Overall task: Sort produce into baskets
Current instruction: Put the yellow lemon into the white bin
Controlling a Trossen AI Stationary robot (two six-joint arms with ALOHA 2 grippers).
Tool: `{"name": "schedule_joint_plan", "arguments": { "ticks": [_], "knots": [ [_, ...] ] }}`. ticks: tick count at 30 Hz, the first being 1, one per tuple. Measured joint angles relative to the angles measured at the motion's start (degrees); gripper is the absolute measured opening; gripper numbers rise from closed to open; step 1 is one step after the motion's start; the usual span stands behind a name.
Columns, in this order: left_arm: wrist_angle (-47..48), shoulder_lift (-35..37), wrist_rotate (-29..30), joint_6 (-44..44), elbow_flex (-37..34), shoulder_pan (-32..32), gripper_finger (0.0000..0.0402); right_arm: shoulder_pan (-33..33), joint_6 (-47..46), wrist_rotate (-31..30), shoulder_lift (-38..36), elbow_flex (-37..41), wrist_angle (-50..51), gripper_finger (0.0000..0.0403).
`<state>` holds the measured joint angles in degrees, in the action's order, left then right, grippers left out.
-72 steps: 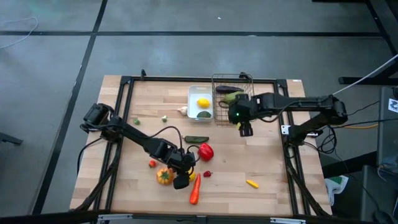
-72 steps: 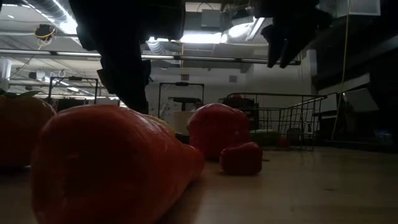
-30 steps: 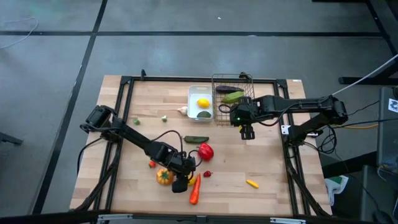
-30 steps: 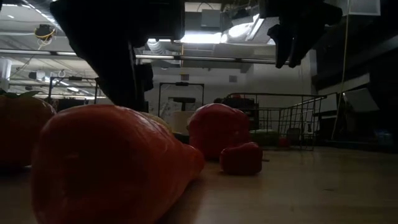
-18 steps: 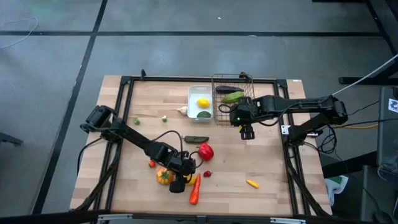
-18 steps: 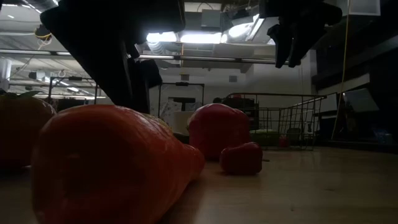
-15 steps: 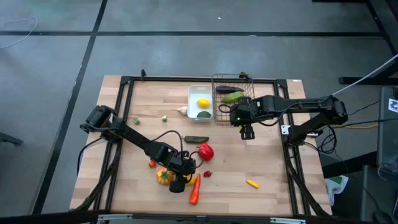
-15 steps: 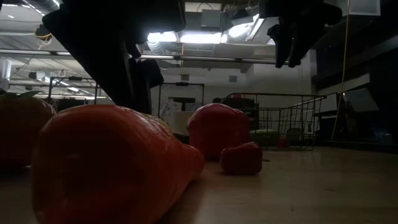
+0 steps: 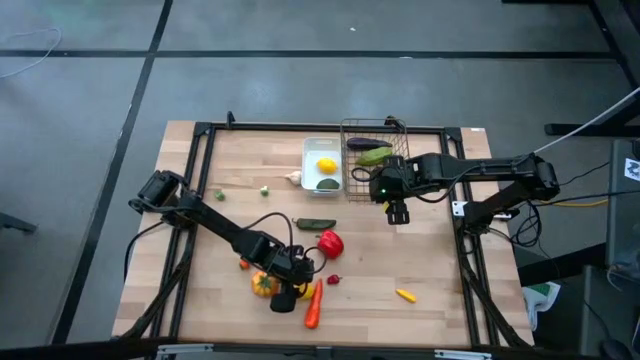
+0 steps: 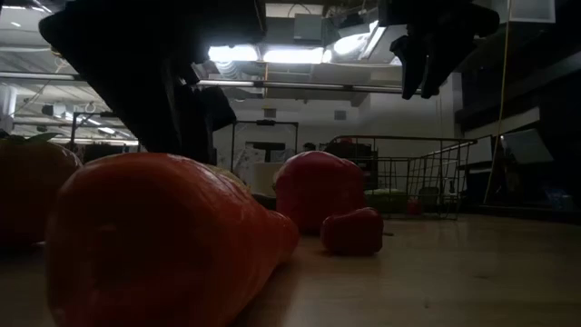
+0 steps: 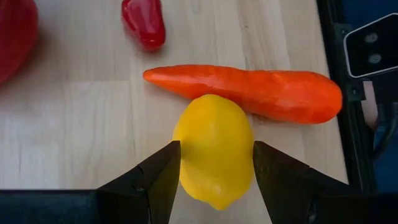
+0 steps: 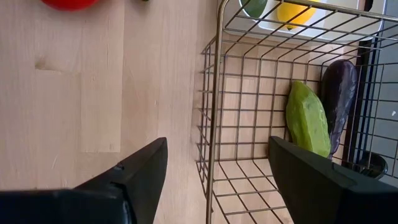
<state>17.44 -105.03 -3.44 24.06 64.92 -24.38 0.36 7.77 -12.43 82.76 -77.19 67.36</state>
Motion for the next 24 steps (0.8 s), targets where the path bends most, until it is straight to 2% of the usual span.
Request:
{"name": "schedule_joint_plan", "arguments": {
  "ticks": [11,17,24],
  "knots": [
    [-0.31,-0.56,-0.06,1.28,-0.06,-0.02,0.0198,0.00,0.00,0.00,0.00,0.00,0.02,0.0276],
    [-2.06,-2.66,-4.42,2.93,0.18,0.04,0.0198,0.00,0.00,0.02,0.00,0.04,-0.15,0.0276],
    [-2.45,-3.17,-4.80,4.88,0.09,0.17,0.0189,0.00,0.00,0.02,0.00,0.04,-0.22,0.0276]
  ]
}}
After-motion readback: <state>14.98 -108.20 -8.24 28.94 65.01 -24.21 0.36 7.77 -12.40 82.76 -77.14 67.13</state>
